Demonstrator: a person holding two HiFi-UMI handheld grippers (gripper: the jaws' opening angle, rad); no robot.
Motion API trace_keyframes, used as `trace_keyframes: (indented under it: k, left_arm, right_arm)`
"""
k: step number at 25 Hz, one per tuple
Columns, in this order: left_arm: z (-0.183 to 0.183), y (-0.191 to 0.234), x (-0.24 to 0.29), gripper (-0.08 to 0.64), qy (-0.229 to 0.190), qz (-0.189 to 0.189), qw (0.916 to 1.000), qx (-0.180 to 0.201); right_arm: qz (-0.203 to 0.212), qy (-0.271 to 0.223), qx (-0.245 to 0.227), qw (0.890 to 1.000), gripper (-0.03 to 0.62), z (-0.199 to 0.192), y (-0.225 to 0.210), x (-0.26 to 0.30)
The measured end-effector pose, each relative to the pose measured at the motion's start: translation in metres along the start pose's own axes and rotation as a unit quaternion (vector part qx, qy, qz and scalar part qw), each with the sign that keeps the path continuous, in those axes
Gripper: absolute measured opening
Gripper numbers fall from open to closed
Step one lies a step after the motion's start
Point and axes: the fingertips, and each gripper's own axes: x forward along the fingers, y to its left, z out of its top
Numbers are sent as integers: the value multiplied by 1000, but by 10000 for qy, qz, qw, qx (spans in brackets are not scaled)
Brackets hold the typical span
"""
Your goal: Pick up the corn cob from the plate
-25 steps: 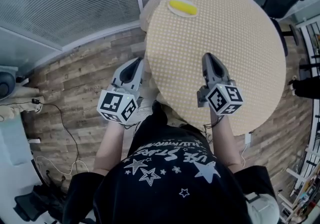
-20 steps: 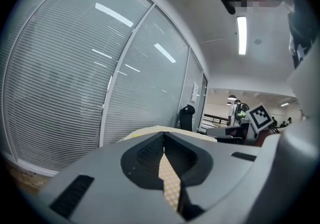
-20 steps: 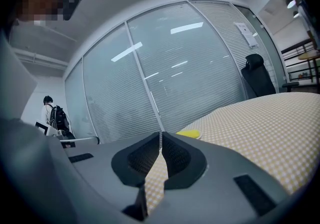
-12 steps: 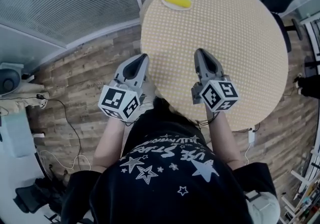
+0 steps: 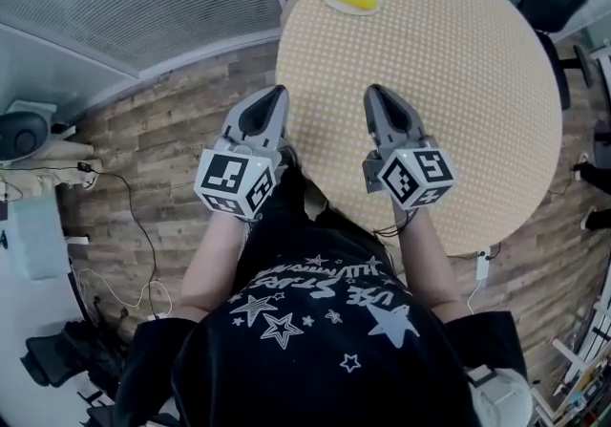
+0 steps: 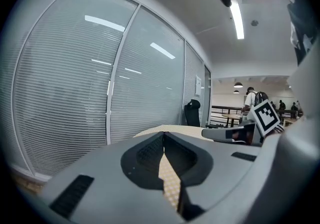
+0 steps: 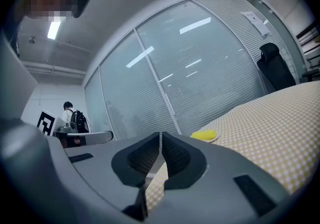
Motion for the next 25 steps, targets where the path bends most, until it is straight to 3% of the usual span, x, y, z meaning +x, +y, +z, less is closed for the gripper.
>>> trace_keyframes:
  k: [6, 17, 25]
  left_arm:
    - [1, 36, 31, 6, -15, 3, 10000, -21]
    - [7, 108, 124, 6, 127, -699, 9973, -196]
    - [2, 161, 179, 6, 373, -708, 9968, -96]
  right_arm:
    - [-252, -2, -308, 9992, 32, 5, -8, 30]
    - [-970, 106, -477, 9941, 32, 22, -48, 119]
    - [-1213, 406, -811, 9885, 34, 33, -85, 184]
